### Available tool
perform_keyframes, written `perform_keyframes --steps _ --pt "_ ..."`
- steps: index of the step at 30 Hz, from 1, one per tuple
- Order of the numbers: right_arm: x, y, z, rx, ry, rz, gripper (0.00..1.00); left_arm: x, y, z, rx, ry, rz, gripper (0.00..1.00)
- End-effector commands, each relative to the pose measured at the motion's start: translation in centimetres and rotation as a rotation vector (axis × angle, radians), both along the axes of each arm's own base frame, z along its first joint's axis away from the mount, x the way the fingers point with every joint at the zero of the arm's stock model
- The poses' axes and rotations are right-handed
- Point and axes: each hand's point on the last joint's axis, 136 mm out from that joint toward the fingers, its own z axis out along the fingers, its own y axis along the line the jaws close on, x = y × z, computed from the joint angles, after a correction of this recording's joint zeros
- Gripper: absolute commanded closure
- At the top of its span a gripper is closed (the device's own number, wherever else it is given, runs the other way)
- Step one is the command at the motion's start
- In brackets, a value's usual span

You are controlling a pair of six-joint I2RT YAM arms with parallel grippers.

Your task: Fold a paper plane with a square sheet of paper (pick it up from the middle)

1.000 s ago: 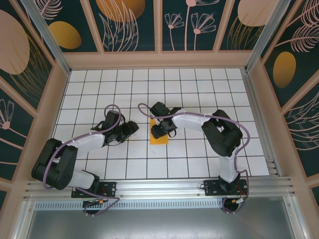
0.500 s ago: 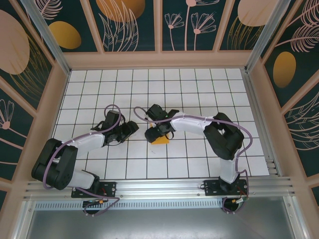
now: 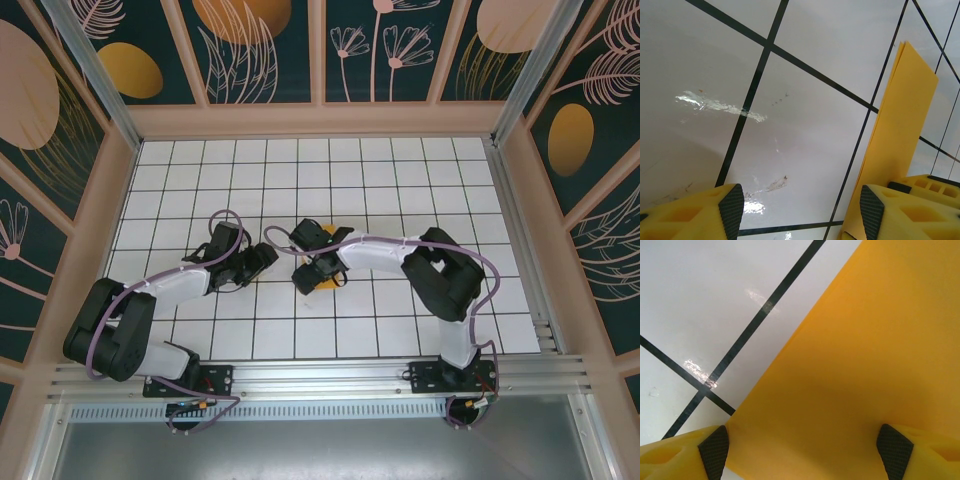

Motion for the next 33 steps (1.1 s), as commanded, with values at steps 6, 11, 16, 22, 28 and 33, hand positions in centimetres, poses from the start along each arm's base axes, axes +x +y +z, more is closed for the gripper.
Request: perform_keyframes --steps 6,11,16,22,28,33 --pt "-1.3 -2.4 -3.7 -0.118 0.075 -0.001 0.26 0.3 0.4 0.2 0.006 -0.021 0.012 0.34" --pt "-1.4 -2.3 -3.9 -0.053 0.132 -0.028 0.37 0.2 0.3 0.2 0.002 -0.019 0.005 0.34" --pt "-1.7 -2.0 -3.4 0.07 0.214 -0.038 0.37 0.3 -0.2 0.6 -0.021 -0.032 -0.015 0.34" --pt "-1.6 -2.0 -2.5 0.219 0.304 -0.067 0.35 0.4 -1.4 1.3 -0.081 -0.053 -0.058 0.35" --pt "-1.5 -2.7 -2.8 0.236 0.333 -0.083 0.33 0.5 -2.0 1.8 -0.115 -0.065 -0.081 0.35" --pt "-1.5 -3.0 -3.0 0.245 0.352 -0.093 0.3 0.4 -2.3 1.9 -0.126 -0.067 -0.092 0.35"
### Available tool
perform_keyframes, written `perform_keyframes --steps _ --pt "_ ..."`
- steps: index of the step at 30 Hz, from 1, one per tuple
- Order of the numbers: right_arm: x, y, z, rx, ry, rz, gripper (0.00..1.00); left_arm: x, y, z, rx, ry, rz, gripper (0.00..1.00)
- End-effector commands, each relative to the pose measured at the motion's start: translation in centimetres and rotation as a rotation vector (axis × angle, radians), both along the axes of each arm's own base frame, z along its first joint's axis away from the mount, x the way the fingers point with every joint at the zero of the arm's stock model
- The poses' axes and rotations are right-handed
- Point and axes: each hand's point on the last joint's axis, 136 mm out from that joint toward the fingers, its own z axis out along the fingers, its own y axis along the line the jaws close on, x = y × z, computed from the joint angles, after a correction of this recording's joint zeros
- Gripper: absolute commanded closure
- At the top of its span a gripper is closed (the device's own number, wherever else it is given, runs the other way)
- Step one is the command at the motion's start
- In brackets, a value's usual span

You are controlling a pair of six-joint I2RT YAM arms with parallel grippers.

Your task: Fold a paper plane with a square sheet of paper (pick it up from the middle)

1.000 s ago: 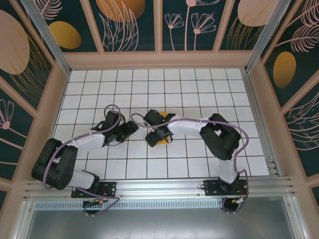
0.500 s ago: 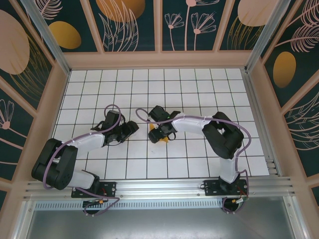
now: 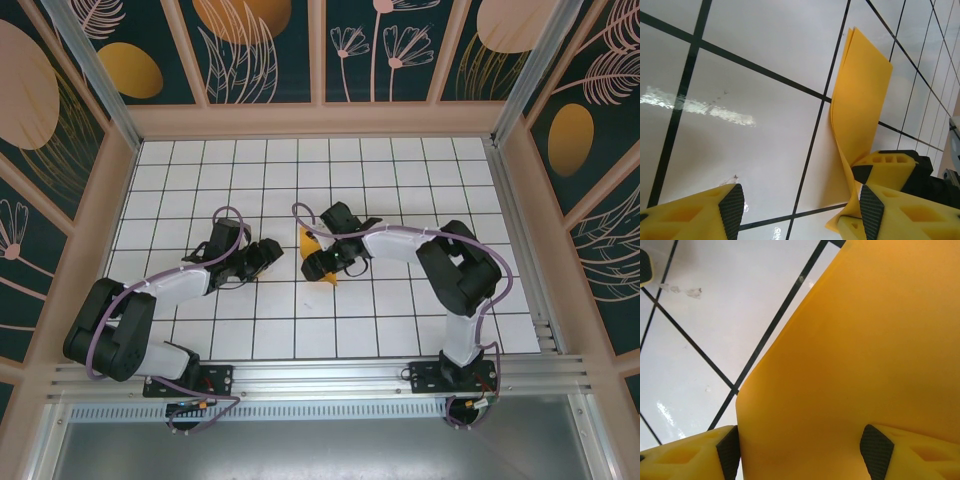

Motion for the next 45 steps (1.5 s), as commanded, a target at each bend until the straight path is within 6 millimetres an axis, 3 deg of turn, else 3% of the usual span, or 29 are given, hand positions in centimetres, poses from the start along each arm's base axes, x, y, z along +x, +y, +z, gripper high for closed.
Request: perform_keyframes --steps 1,15,21,28,37,45 --pt "-2.4 -2.6 -4.2 -0.108 0.126 -0.021 0.3 -0.1 -0.3 0.1 -0.023 -0.014 -0.025 0.35" --pt "-2.2 -3.1 -4.6 -0.13 0.126 -0.03 0.26 -0.1 -1.0 0.3 -0.055 -0.017 -0.048 0.35" --pt "-1.5 -3.3 -4.7 -0.138 0.118 -0.057 0.36 -0.1 -1.5 0.3 -0.068 -0.015 -0.056 0.36" --pt "-1.3 -2.9 -3.8 -0.057 0.142 -0.07 0.41 -0.3 -3.7 1.0 -0.146 -0.028 -0.097 0.45" --pt "-1.4 -2.6 -3.3 -0.008 0.149 -0.056 0.41 0.4 -7.7 1.5 -0.267 -0.032 -0.137 0.42" --pt "-1.6 -2.6 -3.2 0.003 0.142 -0.038 0.4 1.8 -8.6 1.2 -0.28 -0.026 -0.115 0.46"
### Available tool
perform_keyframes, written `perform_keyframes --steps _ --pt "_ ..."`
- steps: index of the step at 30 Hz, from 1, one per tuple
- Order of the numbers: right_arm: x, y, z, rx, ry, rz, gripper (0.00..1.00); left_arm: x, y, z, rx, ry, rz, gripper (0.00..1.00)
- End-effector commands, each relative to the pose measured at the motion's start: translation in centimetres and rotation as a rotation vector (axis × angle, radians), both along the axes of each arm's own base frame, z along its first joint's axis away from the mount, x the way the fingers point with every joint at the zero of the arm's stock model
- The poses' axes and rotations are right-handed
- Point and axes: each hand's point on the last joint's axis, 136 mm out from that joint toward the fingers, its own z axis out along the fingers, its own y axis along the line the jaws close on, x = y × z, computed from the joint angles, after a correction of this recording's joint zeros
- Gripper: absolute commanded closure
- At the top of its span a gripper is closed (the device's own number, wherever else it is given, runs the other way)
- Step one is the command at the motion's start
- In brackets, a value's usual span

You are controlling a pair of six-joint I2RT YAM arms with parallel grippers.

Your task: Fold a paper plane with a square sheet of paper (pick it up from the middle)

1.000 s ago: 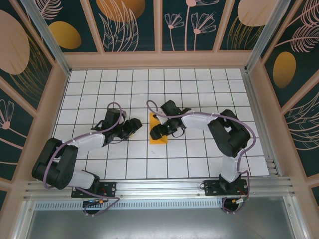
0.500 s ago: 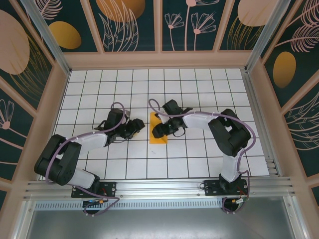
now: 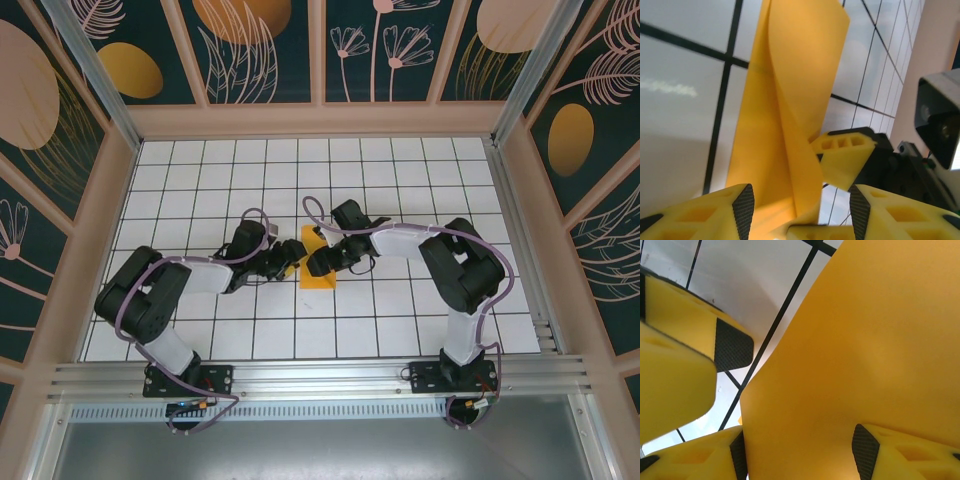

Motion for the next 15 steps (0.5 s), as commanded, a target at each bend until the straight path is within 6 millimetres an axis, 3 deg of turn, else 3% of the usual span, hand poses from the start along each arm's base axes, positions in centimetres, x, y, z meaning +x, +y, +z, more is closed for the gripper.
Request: perform_keyframes --steps 1,7,15 --pt "-2.1 -2.1 -3.3 -0.095 0.077 0.0 0.4 1.5 -1.1 1.5 -0.049 -0.042 0.006 0.47" --pt "-2.1 -1.7 -2.7 -0.063 0.063 0.018 0.4 1.5 -1.3 0.0 -0.041 0.0 0.013 0.58" --pt "-1.9 -1.1 -1.5 -0.019 0.036 0.039 0.37 1.7 -1.4 -1.5 -0.019 0.031 0.016 0.6"
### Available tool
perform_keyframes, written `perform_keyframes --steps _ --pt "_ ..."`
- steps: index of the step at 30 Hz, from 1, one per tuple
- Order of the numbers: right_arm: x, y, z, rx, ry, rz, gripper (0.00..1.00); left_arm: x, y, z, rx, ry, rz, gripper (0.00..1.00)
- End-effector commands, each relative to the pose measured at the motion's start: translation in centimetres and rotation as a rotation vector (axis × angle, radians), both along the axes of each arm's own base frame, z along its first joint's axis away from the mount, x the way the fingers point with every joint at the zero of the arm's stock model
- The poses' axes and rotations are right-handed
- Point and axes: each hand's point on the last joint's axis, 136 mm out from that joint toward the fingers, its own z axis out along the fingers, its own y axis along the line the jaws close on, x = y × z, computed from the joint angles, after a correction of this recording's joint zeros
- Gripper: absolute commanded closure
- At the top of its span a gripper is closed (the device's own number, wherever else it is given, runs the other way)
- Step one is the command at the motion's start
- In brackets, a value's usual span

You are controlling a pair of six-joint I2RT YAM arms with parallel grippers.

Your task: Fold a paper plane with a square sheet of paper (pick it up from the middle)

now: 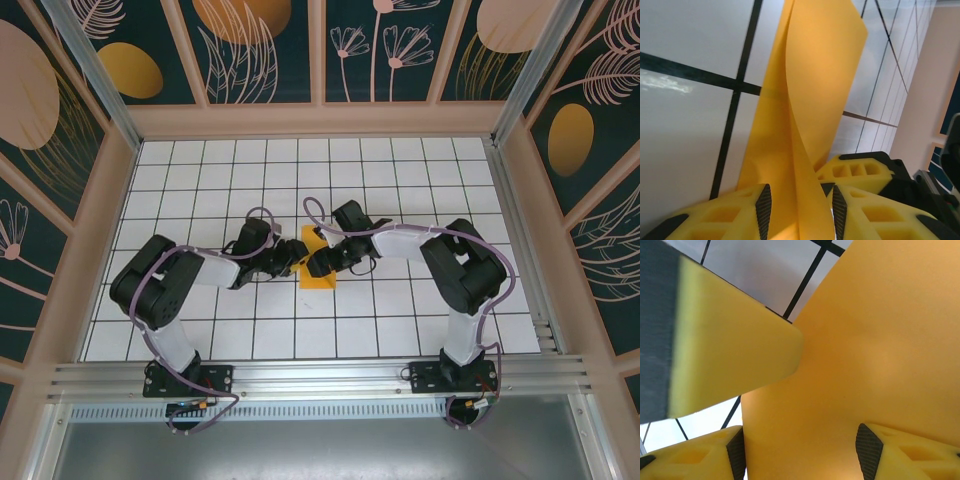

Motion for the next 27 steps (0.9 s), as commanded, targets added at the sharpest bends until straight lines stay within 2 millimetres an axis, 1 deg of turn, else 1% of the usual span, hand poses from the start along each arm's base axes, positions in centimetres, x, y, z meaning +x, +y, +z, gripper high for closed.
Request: perform_keyframes --steps 1,5,9,13,17,18,20,22,25,27 --pt "-1.6 -1.0 -1.5 -0.037 0.042 0.029 0.36 0.7 -0.8 0.4 -0.016 -0.014 -0.003 0.6" --pt "-1.6 -0.6 -0.2 0.001 0.019 0.047 0.31 0.8 -0.7 -0.1 0.002 -0.008 0.001 0.62" --pt "-0.9 -0.1 1.3 0.035 -0.028 0.048 0.28 0.8 -0.5 -0.7 0.022 0.003 0.005 0.65" --pt "0.0 0.8 3.8 0.096 -0.083 0.046 0.26 0.5 -0.2 -1.3 0.043 0.015 0.003 0.7" --pt "1.4 0.9 6.0 0.134 -0.144 0.006 0.26 0.4 0.1 -1.8 0.066 0.021 0.003 0.72" --pt "1.8 0.7 6.1 0.13 -0.152 -0.016 0.28 0.4 0.1 -1.8 0.069 0.019 0.002 0.73" --pt "3.0 0.2 6.2 0.113 -0.159 -0.074 0.35 0.4 0.1 -1.9 0.073 0.021 0.0 0.73" --pt "4.2 -0.4 5.6 0.073 -0.157 -0.144 0.46 0.3 0.2 -1.9 0.075 0.021 0.0 0.73" --pt "6.1 -1.7 4.5 0.014 -0.154 -0.248 0.58 0.3 0.2 -1.9 0.079 0.021 0.0 0.73" --pt "7.2 -2.3 3.8 -0.025 -0.137 -0.305 0.62 0.4 0.2 -1.9 0.078 0.019 0.001 0.73"
